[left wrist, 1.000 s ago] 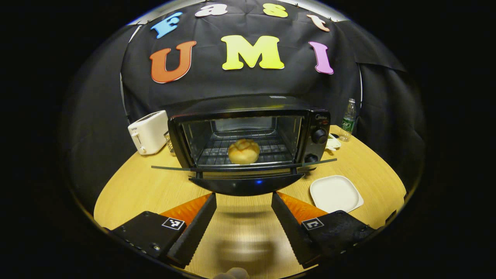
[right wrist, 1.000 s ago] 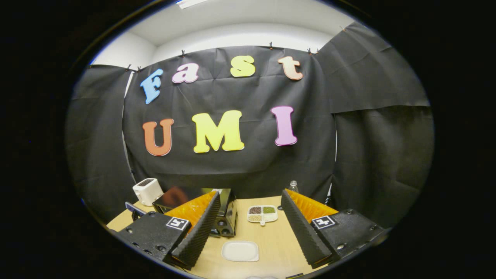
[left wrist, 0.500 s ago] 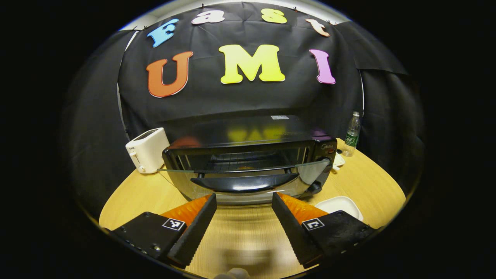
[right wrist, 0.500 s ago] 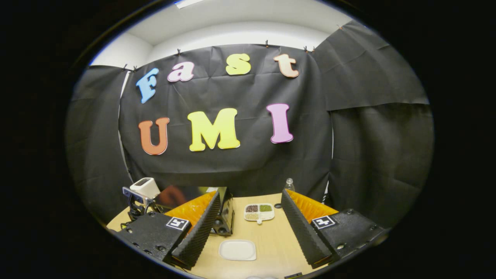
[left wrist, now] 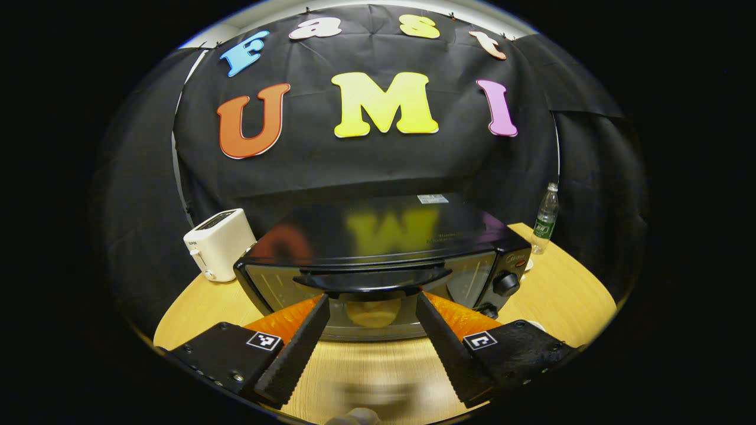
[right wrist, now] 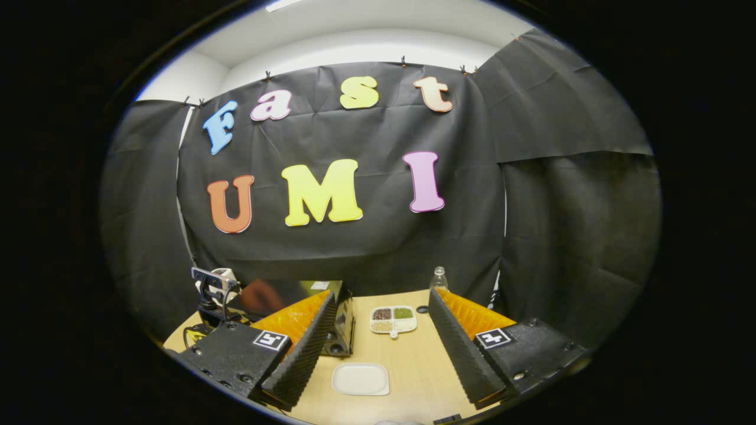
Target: Open the electric oven with the left hand, put the food in, and close the electric oven.
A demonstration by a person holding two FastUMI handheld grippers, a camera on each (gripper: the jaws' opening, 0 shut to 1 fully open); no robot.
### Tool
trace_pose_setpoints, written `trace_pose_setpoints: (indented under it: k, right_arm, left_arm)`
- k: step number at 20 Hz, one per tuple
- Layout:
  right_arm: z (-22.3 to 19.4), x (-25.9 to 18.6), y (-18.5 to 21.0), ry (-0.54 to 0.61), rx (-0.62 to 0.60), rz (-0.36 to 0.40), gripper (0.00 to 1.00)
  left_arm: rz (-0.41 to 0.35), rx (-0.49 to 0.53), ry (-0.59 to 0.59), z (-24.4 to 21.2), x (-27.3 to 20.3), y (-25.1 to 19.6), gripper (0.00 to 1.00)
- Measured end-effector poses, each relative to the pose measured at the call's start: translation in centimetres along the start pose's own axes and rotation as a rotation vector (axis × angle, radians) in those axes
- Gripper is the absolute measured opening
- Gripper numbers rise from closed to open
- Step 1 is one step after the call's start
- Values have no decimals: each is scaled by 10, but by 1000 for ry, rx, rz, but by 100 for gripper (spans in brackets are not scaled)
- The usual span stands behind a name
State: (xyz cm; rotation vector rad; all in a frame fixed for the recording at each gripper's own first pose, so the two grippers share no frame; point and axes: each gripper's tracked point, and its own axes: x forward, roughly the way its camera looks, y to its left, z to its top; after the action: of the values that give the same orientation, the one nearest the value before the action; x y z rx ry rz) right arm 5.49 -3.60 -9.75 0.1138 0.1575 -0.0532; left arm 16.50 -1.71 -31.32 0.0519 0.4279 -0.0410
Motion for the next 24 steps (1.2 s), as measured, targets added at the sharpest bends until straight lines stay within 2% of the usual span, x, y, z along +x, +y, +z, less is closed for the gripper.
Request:
trace_pose_setpoints:
  k: [7,8,9,10,11,12,15,16,18,19,20,22,23,24]
  right_arm:
    - [7,3,1,-5,3,5,96]
    - [12,3,4,-12,2,13,100]
    - [17,3,8,-23,-3,20,96]
    - [21,3,12,-29,-16,28,100]
    - [26,0,17,-40,-24,40,96]
    - [32,-2,22,-51,-28,49,100]
    - [49,-8,35,-86,-39,78,100]
    - [52,-11,39,-90,-38,89,96]
    - [57,-16,44,-98,-39,99,100]
    - [62,-18,45,-107,-39,99,96]
    - [65,-21,45,-113,-41,95,100]
    - [66,-27,45,-114,-47,90,96]
    - [67,-29,44,-108,-53,85,100]
    - [66,-33,44,-105,-55,83,96]
  left_arm:
    - [8,-20,-30,9,-19,2,96]
    - [4,-21,-47,15,-27,0,96]
    - [1,-21,-61,21,-37,-1,96]
    - [0,-25,-76,27,-50,-1,96]
    - [-8,-26,-89,35,-63,-2,96]
    - [-5,-27,-108,44,-77,0,96]
    - [-5,-22,-182,82,-121,9,96]
    - [0,-26,-196,93,-135,14,96]
    - [12,-38,-238,116,-164,27,96]
    - [27,-48,-259,129,-179,36,96]
    - [36,-59,-275,140,-192,44,96]
    - [61,-72,-318,161,-219,57,96]
    - [63,-76,-338,172,-230,60,88]
    - [60,-86,-354,179,-242,61,95]
